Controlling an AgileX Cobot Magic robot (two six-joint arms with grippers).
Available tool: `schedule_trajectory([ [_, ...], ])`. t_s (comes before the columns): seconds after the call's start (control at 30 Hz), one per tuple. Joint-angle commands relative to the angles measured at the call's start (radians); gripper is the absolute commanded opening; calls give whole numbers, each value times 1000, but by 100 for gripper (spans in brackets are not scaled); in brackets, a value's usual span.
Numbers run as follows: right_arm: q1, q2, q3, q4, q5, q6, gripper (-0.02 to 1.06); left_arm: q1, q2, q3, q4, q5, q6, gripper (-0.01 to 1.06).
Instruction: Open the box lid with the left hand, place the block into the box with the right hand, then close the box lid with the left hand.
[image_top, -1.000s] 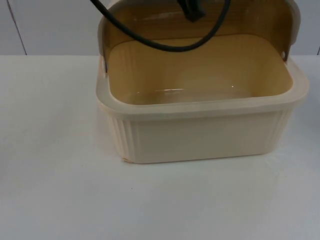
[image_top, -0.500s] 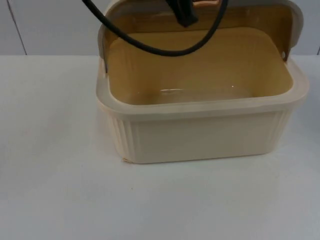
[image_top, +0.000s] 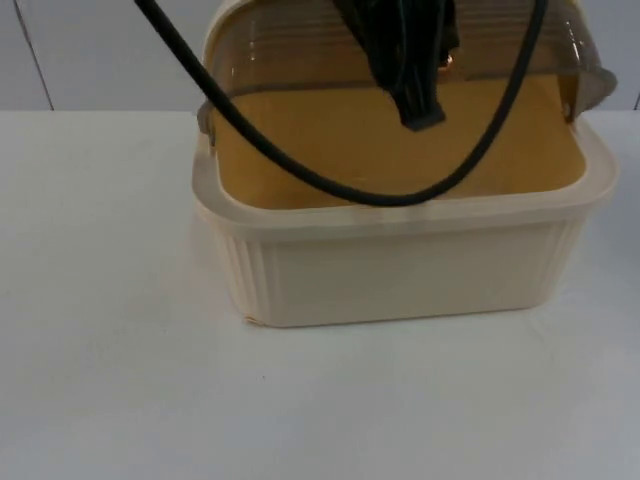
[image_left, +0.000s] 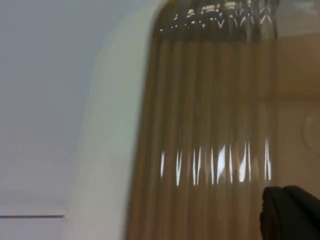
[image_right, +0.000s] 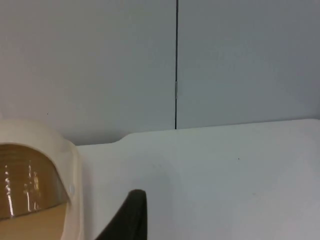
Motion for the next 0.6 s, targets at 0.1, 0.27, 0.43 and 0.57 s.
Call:
schedule_trajectory([
  [0.1,-6,-18,-4,-19,8,3,105,-30,-21,106,34,-67,-60,0],
  [0.27,-6,-18,-4,-23,14,15,105,-37,-24,141,25,-66,-62,0],
  [0.43,-6,-18,-4,-25,14,15,105,-44,-24,204,18,-72,-67,0],
  [0.57,-6,-18,-4,-25,14,15,105,-53,-31,225,10,-75,-73,0],
])
